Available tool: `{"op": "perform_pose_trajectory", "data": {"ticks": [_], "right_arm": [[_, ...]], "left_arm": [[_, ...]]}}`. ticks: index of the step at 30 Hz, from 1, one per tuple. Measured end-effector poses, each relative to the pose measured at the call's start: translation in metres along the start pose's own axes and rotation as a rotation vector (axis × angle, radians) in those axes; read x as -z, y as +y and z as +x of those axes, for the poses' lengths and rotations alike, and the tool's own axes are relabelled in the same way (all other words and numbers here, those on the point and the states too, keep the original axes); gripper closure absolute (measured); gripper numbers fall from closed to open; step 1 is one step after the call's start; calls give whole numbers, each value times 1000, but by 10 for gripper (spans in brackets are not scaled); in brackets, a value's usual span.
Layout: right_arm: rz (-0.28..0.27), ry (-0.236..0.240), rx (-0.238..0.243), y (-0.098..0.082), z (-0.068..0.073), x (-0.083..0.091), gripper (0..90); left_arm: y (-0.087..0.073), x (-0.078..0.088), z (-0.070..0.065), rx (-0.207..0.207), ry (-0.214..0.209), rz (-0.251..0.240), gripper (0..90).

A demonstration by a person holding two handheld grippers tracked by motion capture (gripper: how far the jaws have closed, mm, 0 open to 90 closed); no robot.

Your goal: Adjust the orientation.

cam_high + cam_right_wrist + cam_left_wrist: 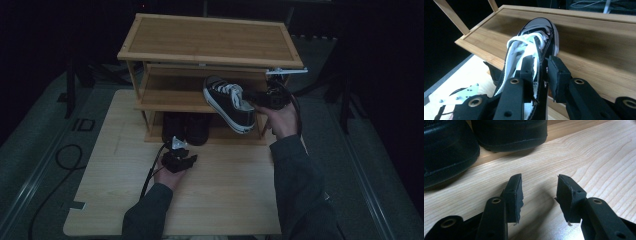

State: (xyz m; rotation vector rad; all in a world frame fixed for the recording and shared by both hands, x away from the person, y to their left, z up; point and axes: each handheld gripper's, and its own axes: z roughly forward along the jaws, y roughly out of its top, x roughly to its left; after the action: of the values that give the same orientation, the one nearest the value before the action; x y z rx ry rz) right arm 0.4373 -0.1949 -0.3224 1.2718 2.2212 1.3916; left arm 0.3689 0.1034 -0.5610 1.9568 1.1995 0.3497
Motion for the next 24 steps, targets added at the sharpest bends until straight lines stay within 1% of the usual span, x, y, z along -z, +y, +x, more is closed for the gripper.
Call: {"op": "perform_pose_trajectory", "data": {"ticks": [2, 4, 7, 8, 9, 10, 12, 13, 16, 17, 18, 20, 22, 23, 24], "right_arm": [[-3, -3, -7, 0, -1, 2, 754], [-5, -6, -5, -2, -3, 4, 758], [-15, 1, -17, -4, -7, 7, 758], [-21, 5, -22, -5, -8, 8, 759], [-27, -1, -24, -5, -8, 10, 770], [-35, -14, -15, -5, -9, 12, 771], [-43, -12, -20, -5, -10, 16, 784], [-40, -21, -20, -5, -11, 18, 790], [-37, -38, -21, -6, -14, 20, 811], [-37, -42, -21, -7, -15, 20, 814], [-33, -46, -21, -8, -16, 20, 817], [-27, -56, -21, -10, -18, 21, 824], [-21, -63, -19, -11, -19, 21, 828], [-16, -71, -17, -12, -19, 22, 830], [-20, -75, -16, -14, -21, 24, 835]], "left_arm": [[0, 0, 1, 4, -7, 2, 593], [1, 0, -2, -2, -11, 3, 611], [4, -2, -8, -11, -18, -4, 630], [6, -2, -10, -19, -19, -3, 634], [7, -3, -13, -24, -23, -7, 639], [9, -4, -15, -33, -26, -5, 640], [14, -6, -19, -45, -27, -7, 656], [16, -8, -22, -48, -28, -10, 669], [22, -13, -29, -69, -25, -12, 728], [25, -16, -32, -73, -33, -11, 761], [27, -18, -35, -78, -38, -10, 815], [31, -23, -40, -94, -29, -11, 893], [33, -26, -42, -97, -29, -11, 900], [37, -31, -47, -103, -19, -14, 900], [38, -33, -48, -103, -16, -16, 900]]}}
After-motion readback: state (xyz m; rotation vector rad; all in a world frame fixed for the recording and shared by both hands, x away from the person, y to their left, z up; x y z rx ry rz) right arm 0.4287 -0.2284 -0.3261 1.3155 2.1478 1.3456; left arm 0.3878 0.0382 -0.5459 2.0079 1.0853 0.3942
